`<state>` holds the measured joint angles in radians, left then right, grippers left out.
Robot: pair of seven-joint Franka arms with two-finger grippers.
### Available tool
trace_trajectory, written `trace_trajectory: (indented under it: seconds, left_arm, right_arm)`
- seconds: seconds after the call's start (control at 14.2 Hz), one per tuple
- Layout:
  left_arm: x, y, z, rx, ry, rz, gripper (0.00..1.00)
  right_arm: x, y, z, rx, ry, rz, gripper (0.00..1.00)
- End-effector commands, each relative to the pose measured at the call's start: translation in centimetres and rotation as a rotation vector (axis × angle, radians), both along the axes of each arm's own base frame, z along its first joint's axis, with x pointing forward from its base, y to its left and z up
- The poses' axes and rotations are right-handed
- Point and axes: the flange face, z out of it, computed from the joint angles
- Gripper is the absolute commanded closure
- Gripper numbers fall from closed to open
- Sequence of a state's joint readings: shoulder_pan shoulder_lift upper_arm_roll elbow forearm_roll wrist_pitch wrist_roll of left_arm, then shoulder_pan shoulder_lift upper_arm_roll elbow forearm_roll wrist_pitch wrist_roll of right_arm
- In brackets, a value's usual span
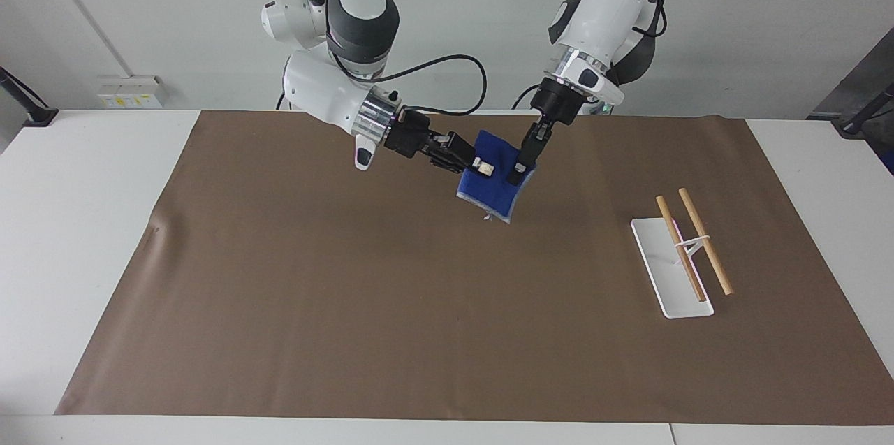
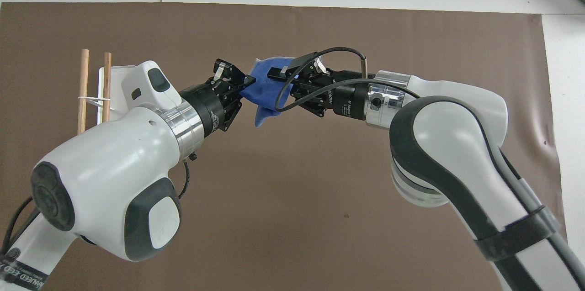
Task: Right arm passes towel to left arm to hang
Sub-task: 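Open the right gripper and withdraw while the left gripper carries the towel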
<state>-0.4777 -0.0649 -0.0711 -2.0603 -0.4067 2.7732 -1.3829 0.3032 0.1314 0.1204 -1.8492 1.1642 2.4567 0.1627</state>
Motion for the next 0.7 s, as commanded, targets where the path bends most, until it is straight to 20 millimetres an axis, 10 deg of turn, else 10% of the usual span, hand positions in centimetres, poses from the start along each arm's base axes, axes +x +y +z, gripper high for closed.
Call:
trace_trajectory:
  seconds: [0.0,0.63]
  left_arm:
    - [1.2,1.4,-0.2,-0.006,-0.008,0.031,1.0]
    - [6.3,9.0,-5.3,0.047,-0.041,0.179,1.0]
  right_arm:
    - [0.8,-1.9,0.0,-0.179,-0.076,0.043,0.0]
    - [2.2,-8.8,-0.5,-0.833,-0.134,0.221,0.0]
